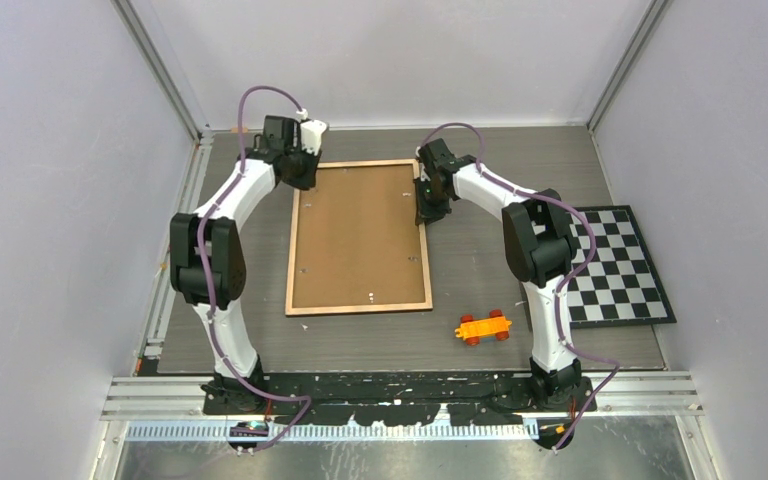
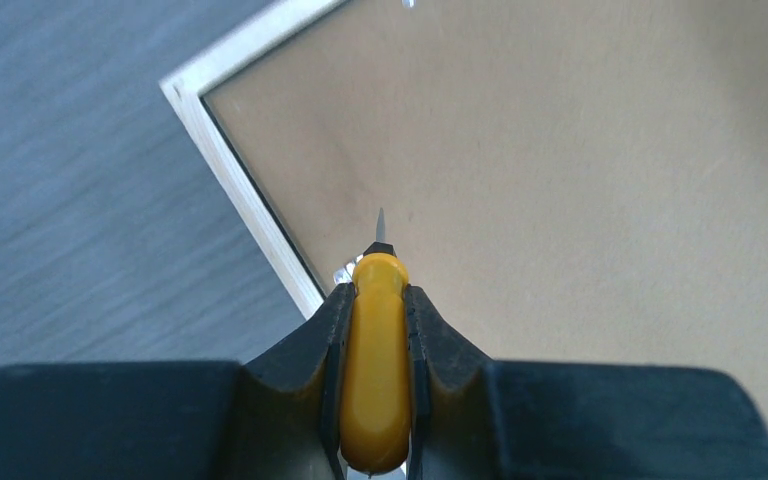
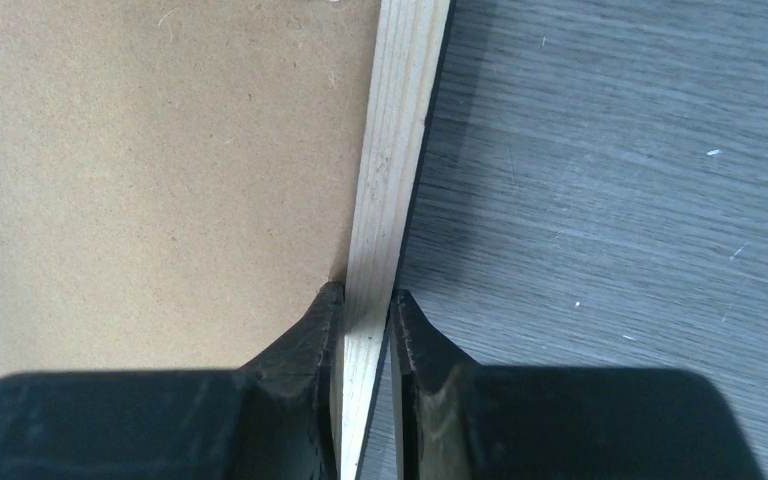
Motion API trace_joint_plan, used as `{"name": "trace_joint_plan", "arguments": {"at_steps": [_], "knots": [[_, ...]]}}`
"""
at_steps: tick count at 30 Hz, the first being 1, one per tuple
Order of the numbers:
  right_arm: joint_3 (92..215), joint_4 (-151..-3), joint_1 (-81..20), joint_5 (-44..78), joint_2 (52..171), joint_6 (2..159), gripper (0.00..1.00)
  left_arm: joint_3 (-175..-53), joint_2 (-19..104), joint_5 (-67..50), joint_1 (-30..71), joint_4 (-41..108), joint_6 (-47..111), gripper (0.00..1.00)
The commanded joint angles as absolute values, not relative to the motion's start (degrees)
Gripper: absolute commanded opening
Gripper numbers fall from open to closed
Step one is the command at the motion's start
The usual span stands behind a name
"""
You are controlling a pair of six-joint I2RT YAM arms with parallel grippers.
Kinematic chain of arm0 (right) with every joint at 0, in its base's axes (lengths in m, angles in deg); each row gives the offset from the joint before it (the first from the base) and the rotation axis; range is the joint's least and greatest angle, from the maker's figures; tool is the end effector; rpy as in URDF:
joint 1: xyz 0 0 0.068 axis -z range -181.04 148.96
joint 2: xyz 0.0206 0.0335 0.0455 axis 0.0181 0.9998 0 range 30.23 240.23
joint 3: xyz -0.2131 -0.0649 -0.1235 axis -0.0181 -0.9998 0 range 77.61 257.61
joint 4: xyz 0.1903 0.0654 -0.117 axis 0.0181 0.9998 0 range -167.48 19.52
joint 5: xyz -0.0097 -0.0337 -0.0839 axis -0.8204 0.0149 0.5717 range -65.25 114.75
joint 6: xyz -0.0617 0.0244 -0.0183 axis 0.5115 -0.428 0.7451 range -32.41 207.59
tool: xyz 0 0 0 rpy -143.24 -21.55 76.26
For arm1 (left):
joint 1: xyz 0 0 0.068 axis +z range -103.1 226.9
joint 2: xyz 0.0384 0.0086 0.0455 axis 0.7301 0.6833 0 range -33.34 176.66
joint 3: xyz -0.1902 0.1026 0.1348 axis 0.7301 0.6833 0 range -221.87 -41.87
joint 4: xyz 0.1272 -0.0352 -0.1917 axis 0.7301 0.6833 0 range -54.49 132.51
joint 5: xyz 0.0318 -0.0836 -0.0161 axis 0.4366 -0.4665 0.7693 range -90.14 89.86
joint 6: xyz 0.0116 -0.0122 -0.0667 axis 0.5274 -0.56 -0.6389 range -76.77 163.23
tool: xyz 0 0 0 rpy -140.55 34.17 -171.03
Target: Take the photo out of the frame
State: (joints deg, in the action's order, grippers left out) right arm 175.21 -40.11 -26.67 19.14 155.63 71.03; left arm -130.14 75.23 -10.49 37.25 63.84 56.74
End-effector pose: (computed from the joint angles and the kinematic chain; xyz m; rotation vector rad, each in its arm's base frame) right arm 0.3887 0.1926 0.1491 -0.2474 2.7408 0.3438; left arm 0.3972 -0.0776 0.2313 0.5642 2.3429 -0.1874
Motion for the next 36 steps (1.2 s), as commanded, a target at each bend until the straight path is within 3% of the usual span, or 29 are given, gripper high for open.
{"name": "trace_joint_plan", "arguments": {"at_steps": [1, 17, 36], "knots": [[173.2, -33.1, -27.5, 18.3, 159.7, 74.8, 0.01, -136.7, 77.9, -12.3, 36.7, 61.4, 54.3, 0.00], [172.0, -33.4, -27.7, 19.5, 159.3, 76.7, 0.01, -150.0, 90.1, -10.1, 32.5, 56.5, 50.0, 0.00], [172.2, -33.5, -27.6, 19.5, 159.8, 76.4, 0.01, -155.0, 96.5, -5.8, 32.5, 57.5, 50.4, 0.00]]}}
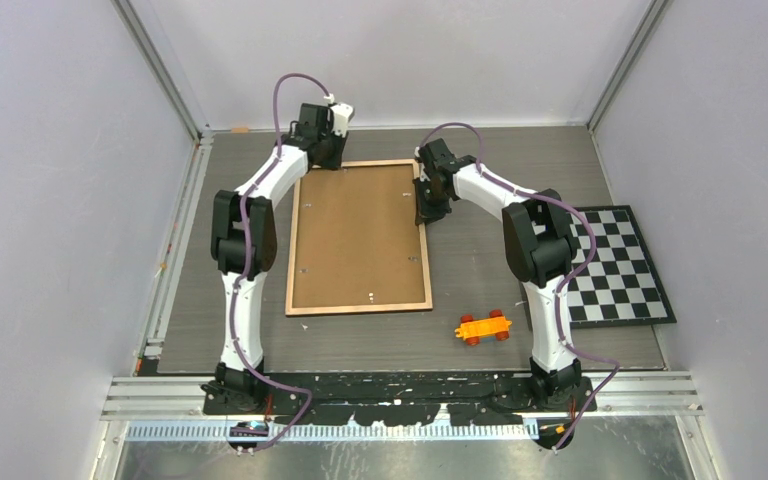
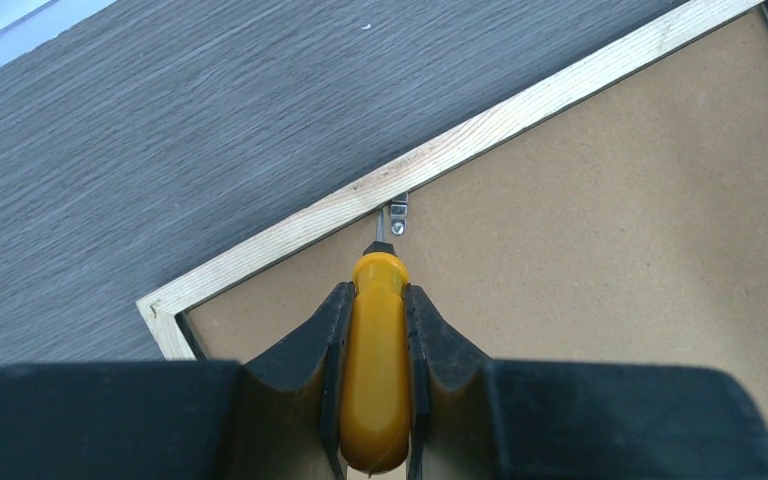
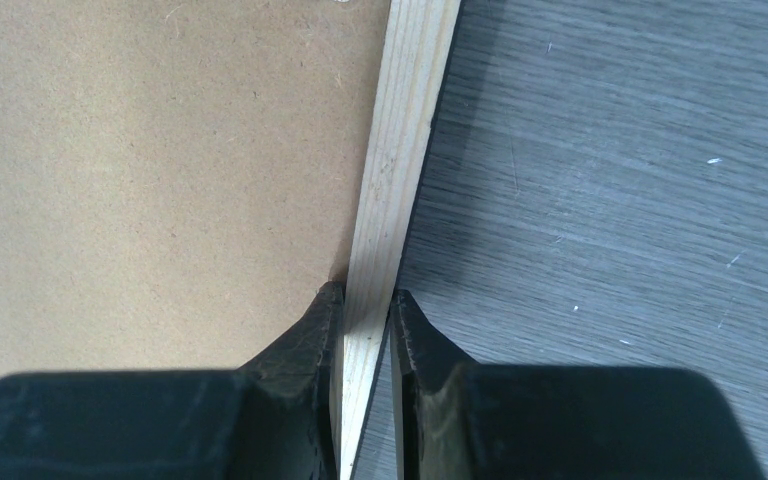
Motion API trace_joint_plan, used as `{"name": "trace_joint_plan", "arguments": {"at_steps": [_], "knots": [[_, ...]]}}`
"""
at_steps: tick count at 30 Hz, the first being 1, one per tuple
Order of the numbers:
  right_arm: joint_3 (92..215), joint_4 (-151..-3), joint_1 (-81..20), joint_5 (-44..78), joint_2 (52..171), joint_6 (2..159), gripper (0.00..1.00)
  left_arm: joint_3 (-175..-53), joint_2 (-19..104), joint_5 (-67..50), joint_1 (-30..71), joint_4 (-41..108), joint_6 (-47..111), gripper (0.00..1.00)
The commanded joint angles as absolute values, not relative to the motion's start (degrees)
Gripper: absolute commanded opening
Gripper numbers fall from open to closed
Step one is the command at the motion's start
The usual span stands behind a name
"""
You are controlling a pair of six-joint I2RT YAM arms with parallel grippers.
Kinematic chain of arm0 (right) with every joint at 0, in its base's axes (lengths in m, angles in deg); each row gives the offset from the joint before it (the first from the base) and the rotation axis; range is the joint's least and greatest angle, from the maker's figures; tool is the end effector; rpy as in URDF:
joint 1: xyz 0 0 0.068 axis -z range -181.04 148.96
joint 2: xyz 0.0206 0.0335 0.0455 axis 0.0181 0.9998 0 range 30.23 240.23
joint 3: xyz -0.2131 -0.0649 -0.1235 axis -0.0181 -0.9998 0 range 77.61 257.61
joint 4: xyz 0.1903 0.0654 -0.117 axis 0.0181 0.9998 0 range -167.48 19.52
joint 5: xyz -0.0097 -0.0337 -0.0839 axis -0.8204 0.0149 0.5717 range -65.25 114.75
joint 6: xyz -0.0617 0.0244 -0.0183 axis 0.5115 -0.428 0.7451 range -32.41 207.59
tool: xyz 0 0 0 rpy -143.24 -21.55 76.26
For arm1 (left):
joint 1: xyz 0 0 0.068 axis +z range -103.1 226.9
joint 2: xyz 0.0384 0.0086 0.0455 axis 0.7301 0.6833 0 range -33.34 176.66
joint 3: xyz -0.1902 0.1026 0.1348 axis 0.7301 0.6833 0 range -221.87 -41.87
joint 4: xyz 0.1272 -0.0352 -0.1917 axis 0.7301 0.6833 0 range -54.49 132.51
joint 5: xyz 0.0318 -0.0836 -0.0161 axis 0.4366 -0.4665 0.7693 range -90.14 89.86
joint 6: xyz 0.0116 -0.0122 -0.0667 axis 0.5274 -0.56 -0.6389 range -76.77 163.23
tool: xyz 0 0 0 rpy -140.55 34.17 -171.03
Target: Take the photo out of the frame
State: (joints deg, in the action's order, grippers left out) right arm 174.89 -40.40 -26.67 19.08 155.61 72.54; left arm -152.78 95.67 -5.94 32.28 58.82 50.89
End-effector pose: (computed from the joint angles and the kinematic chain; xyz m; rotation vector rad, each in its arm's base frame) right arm 0.3883 0.1925 0.1480 -0.2836 2.7353 0.3380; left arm 0.4760 -0.1299 0.2090 0.4950 2.2417 -0.1789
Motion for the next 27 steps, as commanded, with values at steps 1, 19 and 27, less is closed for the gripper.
{"name": "trace_joint_plan", "arguments": {"at_steps": [1, 19, 27], "knots": [[172.3, -33.4, -27.7, 19.4, 159.8, 76.4, 0.01, -155.1, 96.7, -6.1, 32.4, 57.4, 50.3, 0.00], [174.3, -32.7, -27.6, 18.9, 161.3, 75.8, 0.01, -151.5, 95.0, -16.4, 31.6, 59.9, 52.1, 0.00], [175.0, -32.3, -27.7, 19.1, 161.7, 75.7, 0.00, -152.7, 96.1, -15.8, 31.4, 62.6, 54.0, 0.00]]}}
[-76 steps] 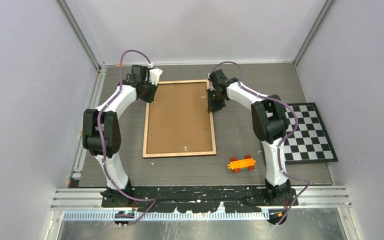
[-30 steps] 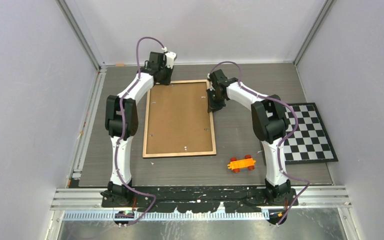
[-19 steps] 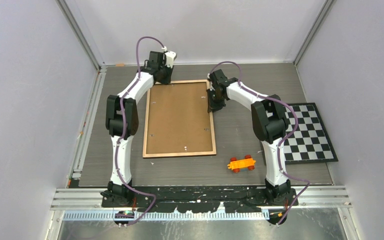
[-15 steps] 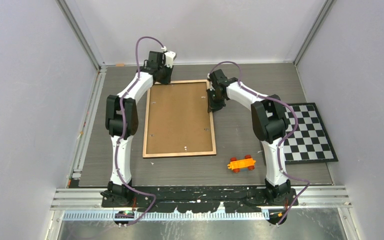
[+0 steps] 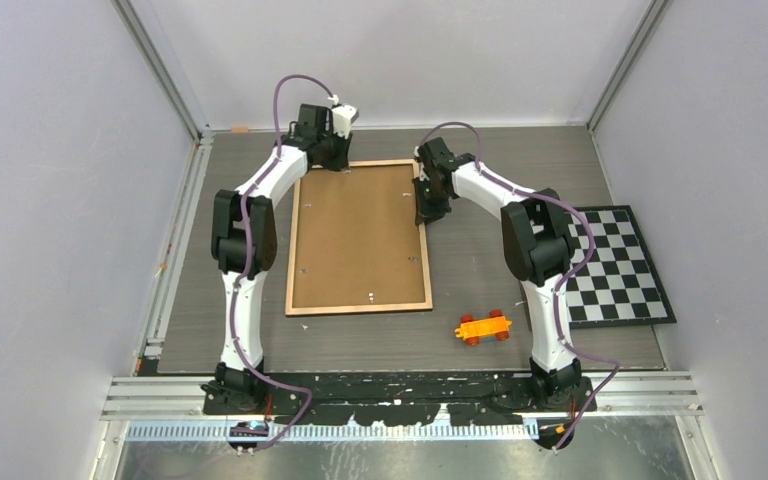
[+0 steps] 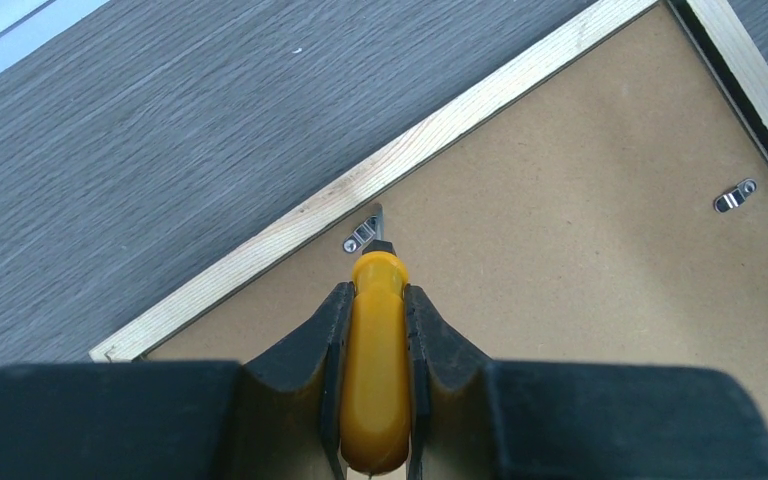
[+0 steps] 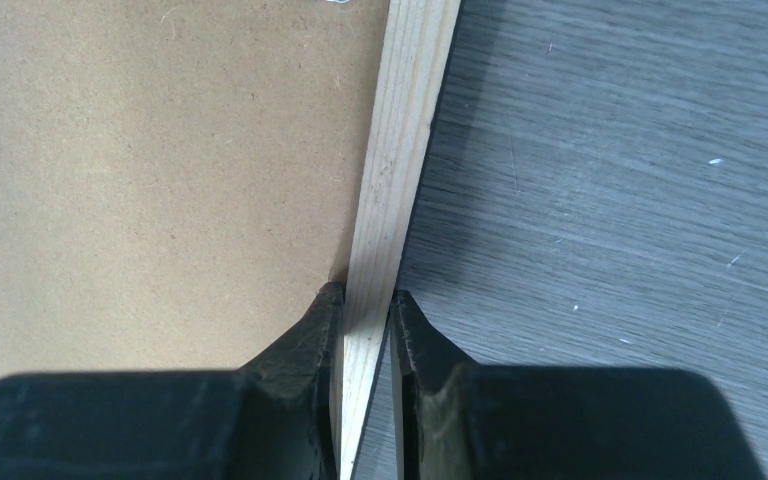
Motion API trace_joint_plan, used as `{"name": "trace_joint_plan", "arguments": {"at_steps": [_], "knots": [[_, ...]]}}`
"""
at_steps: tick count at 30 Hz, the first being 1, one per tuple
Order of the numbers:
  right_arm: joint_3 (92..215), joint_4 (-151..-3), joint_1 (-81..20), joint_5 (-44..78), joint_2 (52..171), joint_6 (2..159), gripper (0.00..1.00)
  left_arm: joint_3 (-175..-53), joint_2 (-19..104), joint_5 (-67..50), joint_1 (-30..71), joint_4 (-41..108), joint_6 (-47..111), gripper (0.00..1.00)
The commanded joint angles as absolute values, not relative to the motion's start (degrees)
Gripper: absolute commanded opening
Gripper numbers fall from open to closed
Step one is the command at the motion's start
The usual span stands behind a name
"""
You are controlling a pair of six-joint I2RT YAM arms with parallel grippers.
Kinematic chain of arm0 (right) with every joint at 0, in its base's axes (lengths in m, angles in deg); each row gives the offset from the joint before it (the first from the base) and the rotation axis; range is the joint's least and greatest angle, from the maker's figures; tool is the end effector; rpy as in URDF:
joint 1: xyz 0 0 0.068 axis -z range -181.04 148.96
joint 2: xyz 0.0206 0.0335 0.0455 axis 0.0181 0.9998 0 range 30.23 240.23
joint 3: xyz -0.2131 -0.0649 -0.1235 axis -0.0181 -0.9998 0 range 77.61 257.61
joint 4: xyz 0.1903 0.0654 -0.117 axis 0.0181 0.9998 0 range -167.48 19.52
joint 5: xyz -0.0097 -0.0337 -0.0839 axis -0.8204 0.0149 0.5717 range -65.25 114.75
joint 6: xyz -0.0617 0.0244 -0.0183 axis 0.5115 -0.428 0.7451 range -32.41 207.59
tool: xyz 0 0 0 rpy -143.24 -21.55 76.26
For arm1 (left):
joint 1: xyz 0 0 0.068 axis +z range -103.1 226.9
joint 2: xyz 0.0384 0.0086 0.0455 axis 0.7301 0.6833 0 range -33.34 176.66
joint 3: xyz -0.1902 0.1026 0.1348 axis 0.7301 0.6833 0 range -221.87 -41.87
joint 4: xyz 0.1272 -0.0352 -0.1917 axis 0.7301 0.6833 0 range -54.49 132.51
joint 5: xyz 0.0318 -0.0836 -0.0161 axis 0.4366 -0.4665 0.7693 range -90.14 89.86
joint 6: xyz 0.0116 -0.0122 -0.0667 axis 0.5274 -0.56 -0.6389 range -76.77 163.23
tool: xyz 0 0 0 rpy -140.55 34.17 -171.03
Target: Take the photo out of the frame
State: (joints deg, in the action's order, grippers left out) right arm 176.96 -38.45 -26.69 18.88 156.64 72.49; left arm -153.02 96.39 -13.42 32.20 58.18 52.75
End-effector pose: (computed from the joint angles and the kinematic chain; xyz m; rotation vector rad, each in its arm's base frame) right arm 0.3904 0.1939 0.1485 -0.2845 2.7518 0.3369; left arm 0.4756 -0.1379 0.2062 0.5970 2.2078 -0.3123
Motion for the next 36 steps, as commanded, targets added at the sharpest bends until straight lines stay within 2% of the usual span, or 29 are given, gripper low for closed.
{"name": "trace_joint_plan", "arguments": {"at_steps": [1, 36], "knots": [[175.0, -32.3, -27.6, 19.2, 161.7, 75.7, 0.01, -152.7, 96.0, -15.3, 31.4, 62.7, 54.3, 0.00], [175.6, -32.1, -27.7, 19.8, 162.0, 75.6, 0.01, -147.7, 90.7, -6.7, 32.0, 66.9, 60.4, 0.00]]}}
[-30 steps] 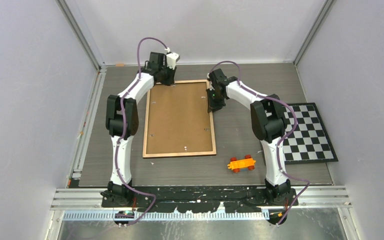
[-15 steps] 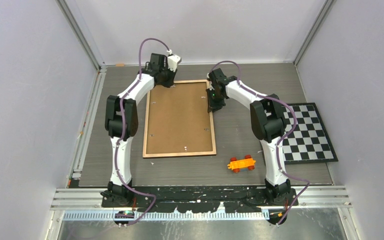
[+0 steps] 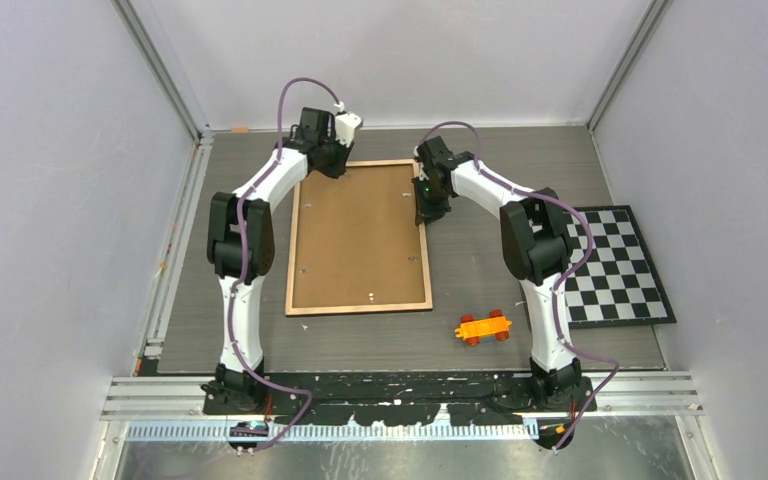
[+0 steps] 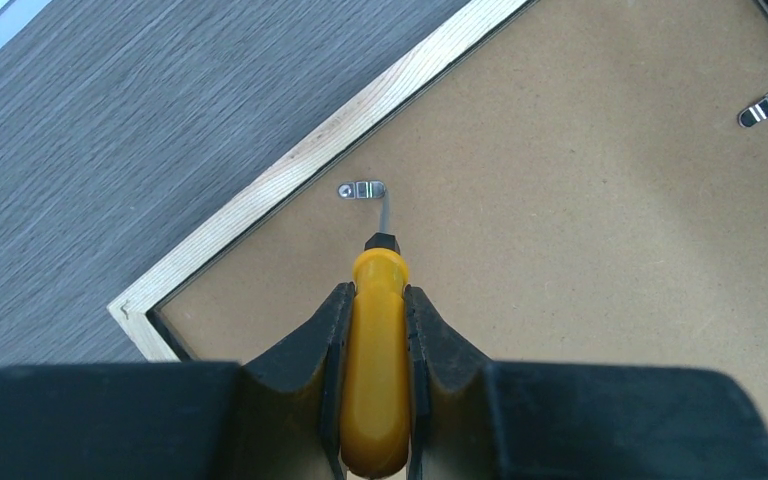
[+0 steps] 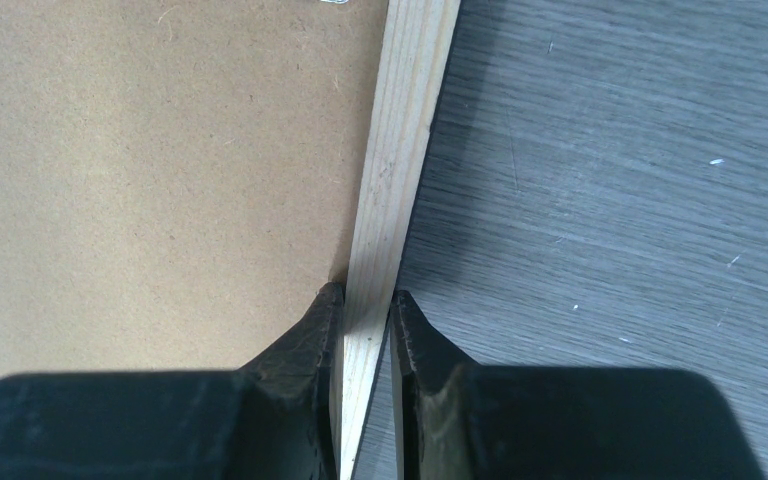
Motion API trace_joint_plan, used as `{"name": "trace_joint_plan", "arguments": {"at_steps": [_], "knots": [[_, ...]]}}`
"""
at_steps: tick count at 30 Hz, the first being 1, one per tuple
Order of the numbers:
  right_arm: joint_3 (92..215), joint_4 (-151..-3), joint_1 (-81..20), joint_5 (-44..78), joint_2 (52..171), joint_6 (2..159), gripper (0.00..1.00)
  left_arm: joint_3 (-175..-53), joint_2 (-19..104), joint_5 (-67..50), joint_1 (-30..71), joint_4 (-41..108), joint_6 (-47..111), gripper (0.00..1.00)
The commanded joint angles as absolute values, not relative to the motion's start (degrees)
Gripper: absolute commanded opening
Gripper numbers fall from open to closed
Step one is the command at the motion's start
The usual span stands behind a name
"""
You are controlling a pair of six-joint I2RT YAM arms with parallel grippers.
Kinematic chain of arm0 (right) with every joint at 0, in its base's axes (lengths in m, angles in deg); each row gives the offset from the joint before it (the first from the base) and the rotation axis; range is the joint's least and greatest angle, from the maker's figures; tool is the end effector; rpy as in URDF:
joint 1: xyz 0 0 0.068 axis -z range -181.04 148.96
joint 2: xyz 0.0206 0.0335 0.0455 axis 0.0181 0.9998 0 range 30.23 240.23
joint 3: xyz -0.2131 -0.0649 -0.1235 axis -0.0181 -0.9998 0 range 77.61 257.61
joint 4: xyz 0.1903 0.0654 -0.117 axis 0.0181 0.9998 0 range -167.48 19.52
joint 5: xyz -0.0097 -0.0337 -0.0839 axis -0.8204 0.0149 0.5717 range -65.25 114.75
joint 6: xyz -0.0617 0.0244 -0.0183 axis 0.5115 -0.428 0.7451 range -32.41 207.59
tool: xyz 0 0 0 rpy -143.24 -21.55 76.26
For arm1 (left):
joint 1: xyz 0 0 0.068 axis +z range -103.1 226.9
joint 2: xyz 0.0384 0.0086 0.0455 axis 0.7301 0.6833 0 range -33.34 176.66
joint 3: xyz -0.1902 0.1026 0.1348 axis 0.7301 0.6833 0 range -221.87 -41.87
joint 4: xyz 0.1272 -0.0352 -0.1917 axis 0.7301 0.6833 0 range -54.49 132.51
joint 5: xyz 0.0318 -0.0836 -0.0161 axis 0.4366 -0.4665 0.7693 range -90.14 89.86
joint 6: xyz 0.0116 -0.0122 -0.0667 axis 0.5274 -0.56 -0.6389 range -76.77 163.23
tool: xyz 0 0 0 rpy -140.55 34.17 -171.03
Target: Take the photo out of the frame
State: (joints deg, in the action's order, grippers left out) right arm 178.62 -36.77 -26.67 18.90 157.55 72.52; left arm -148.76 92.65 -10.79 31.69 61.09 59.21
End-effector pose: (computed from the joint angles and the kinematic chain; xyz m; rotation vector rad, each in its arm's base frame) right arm 0.3921 0.1945 0.1482 -0.2850 2.7677 0.3300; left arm 0.4580 -0.1351 0.2081 0.7174 2.2311 -0.2117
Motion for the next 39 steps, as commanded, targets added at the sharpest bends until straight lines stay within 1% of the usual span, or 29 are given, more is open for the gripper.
{"name": "trace_joint_plan", "arguments": {"at_steps": [1, 3, 8, 12, 17, 31, 39], "knots": [[175.5, -32.2, -27.7, 19.8, 161.9, 75.6, 0.01, -147.8, 90.9, -5.9, 31.9, 67.0, 60.4, 0.00], [175.2, -32.4, -27.7, 19.9, 161.7, 75.7, 0.00, -148.0, 90.9, -5.4, 32.0, 67.1, 60.2, 0.00], [174.9, -32.5, -27.7, 19.9, 161.5, 75.7, 0.01, -145.5, 87.8, -11.5, 32.6, 63.5, 58.3, 0.00], [175.2, -32.5, -27.7, 19.8, 161.6, 75.8, 0.00, -146.9, 87.3, -13.4, 32.6, 62.8, 56.2, 0.00], [175.0, -32.6, -27.7, 19.7, 161.6, 75.6, 0.00, -148.8, 88.0, -13.7, 32.5, 60.6, 54.7, 0.00], [174.8, -32.5, -27.8, 19.9, 161.5, 75.7, 0.01, -159.1, 96.7, -11.6, 32.5, 63.9, 52.8, 0.00], [174.7, -32.5, -27.7, 20.0, 161.6, 75.7, 0.01, -156.8, 96.1, -11.9, 32.5, 64.4, 54.3, 0.00]]}}
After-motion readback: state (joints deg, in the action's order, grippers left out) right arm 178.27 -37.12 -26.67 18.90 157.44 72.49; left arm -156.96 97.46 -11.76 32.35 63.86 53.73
